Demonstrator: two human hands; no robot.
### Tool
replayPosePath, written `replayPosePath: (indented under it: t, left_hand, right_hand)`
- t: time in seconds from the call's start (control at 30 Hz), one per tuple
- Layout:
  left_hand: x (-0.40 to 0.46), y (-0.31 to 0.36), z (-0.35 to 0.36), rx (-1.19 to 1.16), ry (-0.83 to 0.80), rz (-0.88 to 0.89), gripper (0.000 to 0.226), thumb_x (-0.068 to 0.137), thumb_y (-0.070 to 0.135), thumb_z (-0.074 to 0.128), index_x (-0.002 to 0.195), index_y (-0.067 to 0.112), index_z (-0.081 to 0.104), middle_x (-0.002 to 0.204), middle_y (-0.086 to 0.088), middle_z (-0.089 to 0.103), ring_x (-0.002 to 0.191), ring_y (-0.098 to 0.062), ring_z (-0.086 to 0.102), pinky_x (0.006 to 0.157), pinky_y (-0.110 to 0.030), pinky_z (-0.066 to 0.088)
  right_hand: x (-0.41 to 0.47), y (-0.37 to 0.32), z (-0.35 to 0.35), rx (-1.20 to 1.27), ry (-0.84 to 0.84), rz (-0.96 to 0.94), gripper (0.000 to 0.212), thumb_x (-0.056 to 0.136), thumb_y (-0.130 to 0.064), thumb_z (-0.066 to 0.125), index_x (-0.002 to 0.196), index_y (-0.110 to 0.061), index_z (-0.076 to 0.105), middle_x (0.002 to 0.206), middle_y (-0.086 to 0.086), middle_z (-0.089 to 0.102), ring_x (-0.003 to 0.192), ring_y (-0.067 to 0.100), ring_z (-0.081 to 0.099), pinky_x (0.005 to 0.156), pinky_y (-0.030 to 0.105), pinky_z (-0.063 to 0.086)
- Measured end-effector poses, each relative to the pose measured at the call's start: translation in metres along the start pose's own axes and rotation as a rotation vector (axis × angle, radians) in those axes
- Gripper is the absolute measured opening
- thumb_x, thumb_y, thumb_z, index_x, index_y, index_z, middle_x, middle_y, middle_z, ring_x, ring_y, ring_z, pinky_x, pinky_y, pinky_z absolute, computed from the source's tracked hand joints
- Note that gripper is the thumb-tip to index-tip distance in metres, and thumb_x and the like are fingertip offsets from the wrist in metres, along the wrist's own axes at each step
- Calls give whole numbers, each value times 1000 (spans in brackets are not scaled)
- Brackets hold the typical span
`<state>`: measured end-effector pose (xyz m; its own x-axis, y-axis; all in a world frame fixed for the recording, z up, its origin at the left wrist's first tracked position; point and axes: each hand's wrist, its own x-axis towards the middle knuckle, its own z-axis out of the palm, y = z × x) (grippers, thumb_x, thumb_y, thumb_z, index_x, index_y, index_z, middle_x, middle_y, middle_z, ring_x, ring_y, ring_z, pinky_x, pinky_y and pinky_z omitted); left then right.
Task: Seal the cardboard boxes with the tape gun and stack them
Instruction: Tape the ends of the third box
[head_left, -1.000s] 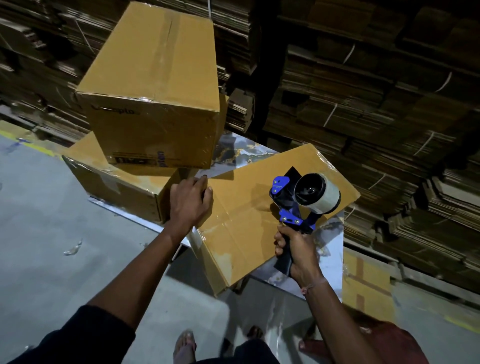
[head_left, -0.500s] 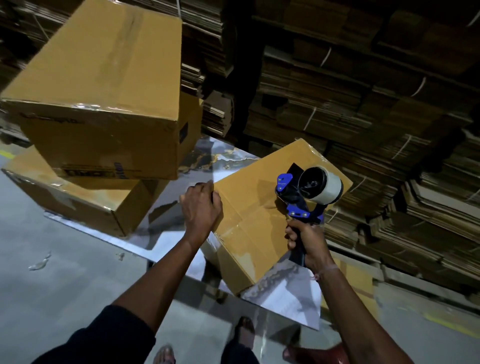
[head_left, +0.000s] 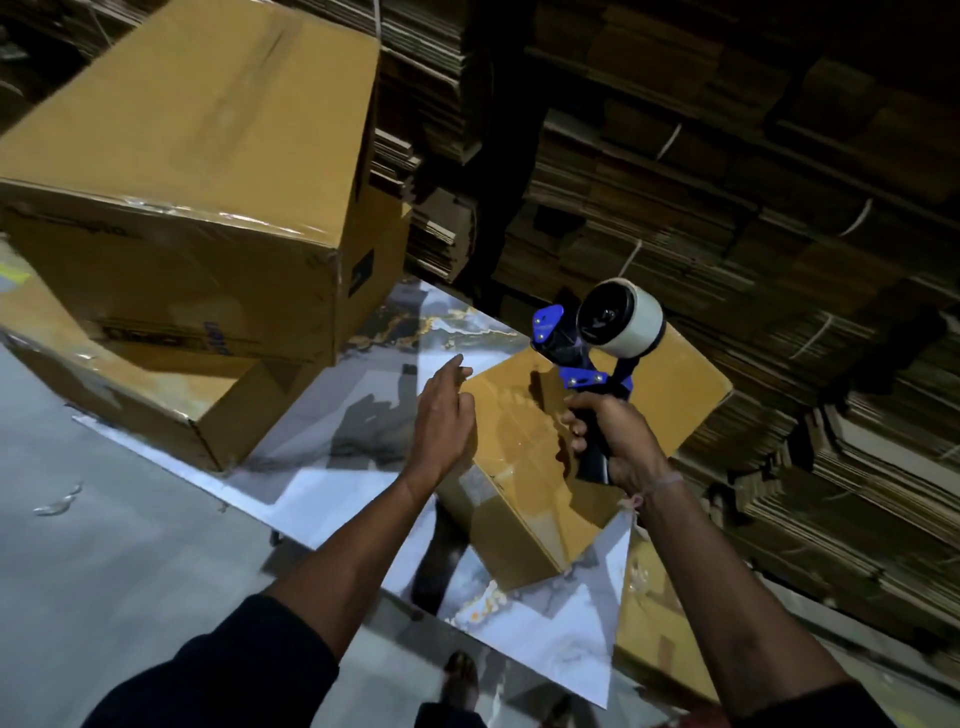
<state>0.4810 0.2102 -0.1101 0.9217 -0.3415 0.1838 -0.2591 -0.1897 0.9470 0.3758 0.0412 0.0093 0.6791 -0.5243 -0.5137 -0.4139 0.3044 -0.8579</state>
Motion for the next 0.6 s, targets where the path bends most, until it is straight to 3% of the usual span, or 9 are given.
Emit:
replayPosePath:
  t: [0.17,0.33,0.5,0.6]
  left_hand:
    - [5,-4,-30,-256,-64,-112,63,101,4,53,158,21,31,143,-4,52,124,-9,60,99,-31,53]
    - [7,-17,-47,-317,-42,-176,68,96,8,63,155,21,34,152,-2,42,134,-14,52,111,-33,46]
    - [1,-23,-67,-127,65,-183,54,91,14,64,139,37,50,129,3,55,107,-9,60,86,-27,53]
    - [0,-29,-70,-329,149,-360,30,93,19,55,120,31,61,117,0,65,88,-16,67,78,-32,56]
  right_hand:
    - [-2,-11,47,-81,-33,3,9,97,-3,55,88,-6,56,63,8,52,44,14,40,38,26,31]
    - [-10,-8,82,-223,-62,-4,18,93,-3,57,76,-5,59,62,10,48,44,18,35,40,27,30]
    - [-14,6,97,-356,-29,-68,9,87,-6,63,78,-5,64,63,14,56,45,20,40,43,30,34]
    - [-19,13,103,-434,10,-103,9,81,-9,66,73,-8,69,65,13,61,49,22,45,48,34,37]
